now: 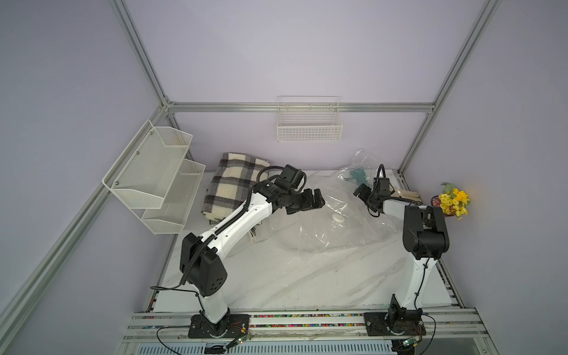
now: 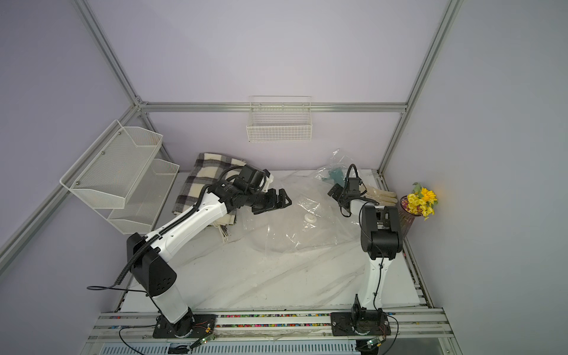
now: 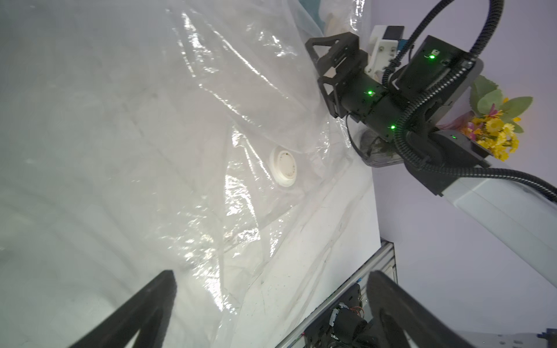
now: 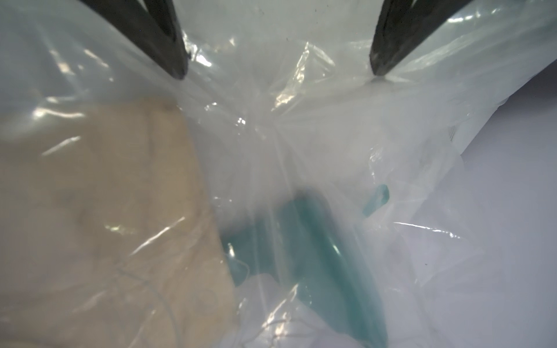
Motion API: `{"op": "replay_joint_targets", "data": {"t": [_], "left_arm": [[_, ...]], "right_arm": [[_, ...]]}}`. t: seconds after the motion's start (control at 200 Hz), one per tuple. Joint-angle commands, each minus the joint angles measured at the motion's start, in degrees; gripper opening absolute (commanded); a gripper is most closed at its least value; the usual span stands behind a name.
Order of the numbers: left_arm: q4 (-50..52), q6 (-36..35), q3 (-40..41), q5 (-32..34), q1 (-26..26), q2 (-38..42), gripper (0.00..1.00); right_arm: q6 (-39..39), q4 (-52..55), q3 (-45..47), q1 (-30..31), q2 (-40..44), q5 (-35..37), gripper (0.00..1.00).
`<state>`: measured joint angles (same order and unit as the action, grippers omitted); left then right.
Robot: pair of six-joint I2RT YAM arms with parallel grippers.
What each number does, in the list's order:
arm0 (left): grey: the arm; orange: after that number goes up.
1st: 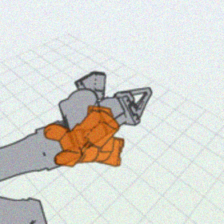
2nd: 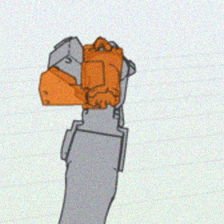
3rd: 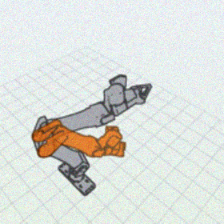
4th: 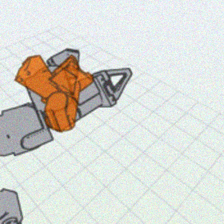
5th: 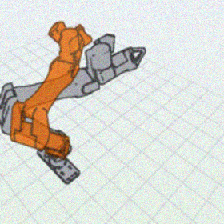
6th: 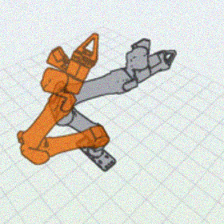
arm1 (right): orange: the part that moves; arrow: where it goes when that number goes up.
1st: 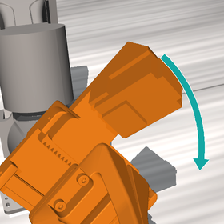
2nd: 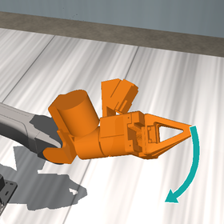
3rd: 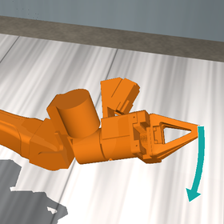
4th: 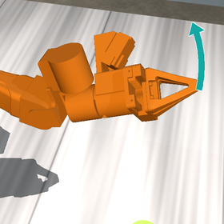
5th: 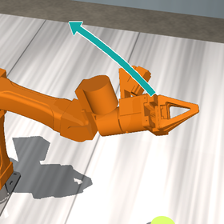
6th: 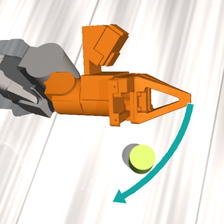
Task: Take the scarf out of the vacuum bag
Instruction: Adjust the vacuum bag at the center of the board.
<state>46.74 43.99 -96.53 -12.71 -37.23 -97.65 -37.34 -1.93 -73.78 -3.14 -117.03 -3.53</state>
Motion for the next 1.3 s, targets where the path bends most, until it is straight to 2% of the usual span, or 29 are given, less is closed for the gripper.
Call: {"op": "replay_joint_targets", "data": {"t": [0.0, 0.235, 0.45, 0.54, 0.59, 0.755, 0.81, 0.85, 1.055, 1.295], "left_arm": [[2.30, 1.82, 3.69, 5.20, 0.47, 6.55, 1.00], [-2.91, 1.83, 10.35, 2.90, 0.95, 6.35, 1.00], [-1.95, 1.32, 7.12, 1.27, 1.46, -0.20, 0.99], [-2.39, 1.01, 6.24, -0.41, 1.55, -2.36, 0.88], [-2.92, 0.93, 6.20, -1.51, 1.47, -3.20, 0.76], [-4.93, 0.81, 7.85, -4.64, 1.54, -3.95, 0.31], [-5.74, 0.92, 8.90, -5.45, 1.54, -3.69, 0.10], [-6.12, 1.09, 9.47, -5.58, 1.55, -3.43, 0.00], [-6.44, 1.61, 15.16, -3.70, 1.70, 0.25, 0.00], [-15.33, 5.72, 34.52, -4.71, 2.80, 6.80, 0.00]], "right_arm": [[-1.42, -1.96, -0.65, -0.79, -1.53, 0.58, 0.97], [-1.59, -3.51, -1.26, -1.39, -2.83, -0.47, 0.97], [-3.28, -6.84, -1.19, -1.87, -5.01, -1.83, 0.97], [-3.68, -6.43, -2.51, -1.96, -6.27, -2.20, 0.97], [-3.79, -5.91, -3.25, -1.99, -6.79, -2.03, 0.97], [-3.61, -2.79, -5.72, -2.67, -8.39, -1.24, 0.97], [-3.52, -1.99, -6.76, -3.00, -9.10, -0.91, 0.97], [-3.54, -0.89, -7.76, -3.14, -9.85, -0.55, 0.97], [-3.80, 4.15, -13.18, -4.20, -13.85, 0.80, 0.97], [-1.55, 10.50, -20.80, -5.80, -17.16, 0.79, 0.97]]}}
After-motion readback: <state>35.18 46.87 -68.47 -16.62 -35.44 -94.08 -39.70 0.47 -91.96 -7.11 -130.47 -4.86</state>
